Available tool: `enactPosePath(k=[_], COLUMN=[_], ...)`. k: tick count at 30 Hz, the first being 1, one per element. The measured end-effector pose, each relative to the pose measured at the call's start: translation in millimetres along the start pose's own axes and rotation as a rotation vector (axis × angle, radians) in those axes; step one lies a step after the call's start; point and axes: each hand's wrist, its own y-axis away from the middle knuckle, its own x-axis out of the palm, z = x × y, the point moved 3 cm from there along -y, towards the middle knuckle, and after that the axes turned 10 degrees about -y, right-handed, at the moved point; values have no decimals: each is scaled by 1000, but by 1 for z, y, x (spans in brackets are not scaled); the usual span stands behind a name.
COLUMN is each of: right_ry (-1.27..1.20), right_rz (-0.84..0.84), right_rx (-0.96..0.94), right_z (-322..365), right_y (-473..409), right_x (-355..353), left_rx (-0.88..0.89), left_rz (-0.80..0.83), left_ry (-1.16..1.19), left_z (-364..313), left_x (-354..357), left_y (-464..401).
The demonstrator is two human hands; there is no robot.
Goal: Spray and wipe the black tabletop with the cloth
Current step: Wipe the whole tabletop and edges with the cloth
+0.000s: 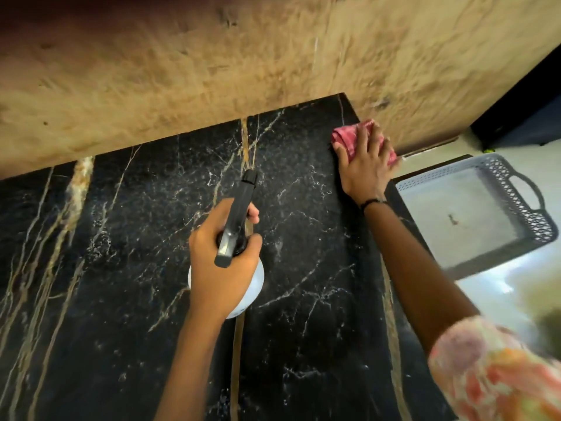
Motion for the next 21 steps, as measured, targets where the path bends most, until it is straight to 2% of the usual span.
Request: enactPosePath(k=[5, 7, 16, 21], right_ry=[43, 38, -17, -15], right_rz=[-4, -3, 237, 255], right_rx=[-4, -8, -193, -284], right_z=[-21, -15, 22, -10], right_y=[29, 9, -97, -63], right_x=[-5, -3, 8, -3], left_rx=[-7, 10, -25, -107], left_rz=[20, 26, -13, -39], left_ry=[-1, -20, -164, -265], left_z=[-22, -35, -77, -89], left_x=[25, 44, 144, 178], left_y=[1, 0, -2, 11])
